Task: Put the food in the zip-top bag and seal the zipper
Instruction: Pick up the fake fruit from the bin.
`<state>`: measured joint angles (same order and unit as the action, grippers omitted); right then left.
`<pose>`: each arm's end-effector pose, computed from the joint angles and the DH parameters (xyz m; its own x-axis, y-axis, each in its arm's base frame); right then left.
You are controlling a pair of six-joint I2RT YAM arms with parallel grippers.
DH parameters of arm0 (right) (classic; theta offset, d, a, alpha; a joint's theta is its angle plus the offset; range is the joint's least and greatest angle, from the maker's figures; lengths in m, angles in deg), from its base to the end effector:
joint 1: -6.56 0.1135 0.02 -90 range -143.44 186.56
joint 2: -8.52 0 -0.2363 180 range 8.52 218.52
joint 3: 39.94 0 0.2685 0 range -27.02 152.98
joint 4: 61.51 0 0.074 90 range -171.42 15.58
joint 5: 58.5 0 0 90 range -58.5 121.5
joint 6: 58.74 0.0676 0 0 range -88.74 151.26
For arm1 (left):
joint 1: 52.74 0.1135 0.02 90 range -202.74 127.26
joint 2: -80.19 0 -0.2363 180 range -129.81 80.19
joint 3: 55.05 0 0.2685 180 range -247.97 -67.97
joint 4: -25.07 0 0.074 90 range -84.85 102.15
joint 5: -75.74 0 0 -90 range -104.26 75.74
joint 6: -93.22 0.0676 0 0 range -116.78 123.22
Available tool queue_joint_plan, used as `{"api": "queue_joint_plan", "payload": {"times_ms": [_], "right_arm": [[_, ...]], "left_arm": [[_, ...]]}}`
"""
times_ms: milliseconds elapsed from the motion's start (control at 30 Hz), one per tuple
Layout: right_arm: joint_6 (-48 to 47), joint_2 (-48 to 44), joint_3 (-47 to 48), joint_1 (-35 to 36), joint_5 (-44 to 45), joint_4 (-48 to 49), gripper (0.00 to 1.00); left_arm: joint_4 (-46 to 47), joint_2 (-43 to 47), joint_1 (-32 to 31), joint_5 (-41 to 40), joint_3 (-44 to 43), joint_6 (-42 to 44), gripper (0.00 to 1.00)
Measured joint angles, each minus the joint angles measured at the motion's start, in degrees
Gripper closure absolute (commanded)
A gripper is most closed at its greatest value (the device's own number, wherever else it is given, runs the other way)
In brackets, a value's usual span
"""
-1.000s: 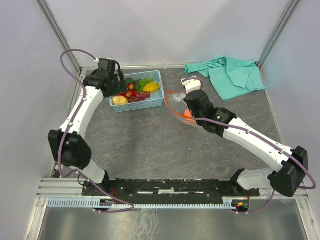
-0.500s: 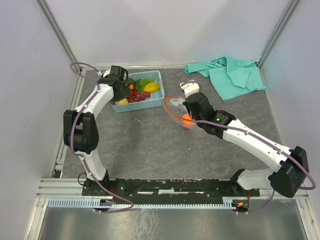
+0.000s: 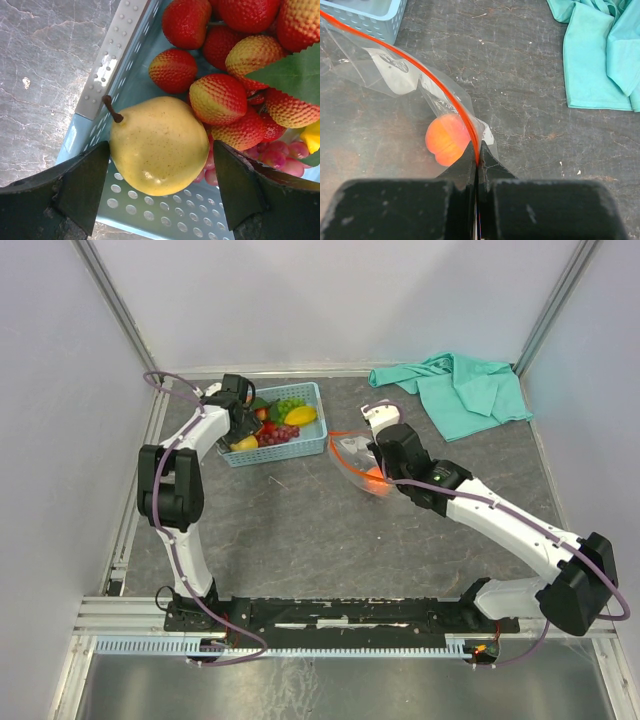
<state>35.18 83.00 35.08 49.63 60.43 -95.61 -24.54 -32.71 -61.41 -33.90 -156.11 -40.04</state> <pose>0.2680 0.2057 0.2701 -0.4236 -0.3141 -0.8496 -0.2749 0.9383 -0.2098 0.4389 -0.0439 0.1552 -0.6209 -0.5582 -0.5504 -0.6074 0.7864 -0.1125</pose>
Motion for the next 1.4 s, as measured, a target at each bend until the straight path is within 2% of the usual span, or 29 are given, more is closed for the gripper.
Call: {"api": "queue_joint_plan", "payload": {"times_ms": [300, 467, 667, 867, 1067, 1400], "right_arm": [[-0.4, 0.9, 0.0, -0.8, -1.5, 0.2, 0.98], [-0.4, 1.6, 0.0, -1.0, -2.1, 0.2, 0.98], [-0.4, 1.6, 0.0, -1.1, -2.2, 0.2, 0.99], [-0.3, 1.6, 0.0, -1.2, -2.2, 0.2, 0.98], [-0.2, 1.6, 0.0, -1.2, -2.4, 0.2, 0.98], [0.3, 1.6, 0.0, -1.2, -3.3, 0.0, 0.98]], "left_arm": [[2.0, -0.8, 0.9, 0.3, 0.2, 0.5, 0.08], [3.5, -2.2, 0.9, 1.3, 0.2, 1.2, 0.12], [3.5, -3.1, 1.1, 2.3, 0.2, 1.6, 0.27], [3.5, -3.0, 1.1, 2.9, 0.2, 2.3, 0.49], [3.4, -0.2, 1.1, 3.2, 1.9, 3.0, 0.6], [4.1, 10.7, 1.2, 5.4, 4.3, 6.3, 0.73]]}}
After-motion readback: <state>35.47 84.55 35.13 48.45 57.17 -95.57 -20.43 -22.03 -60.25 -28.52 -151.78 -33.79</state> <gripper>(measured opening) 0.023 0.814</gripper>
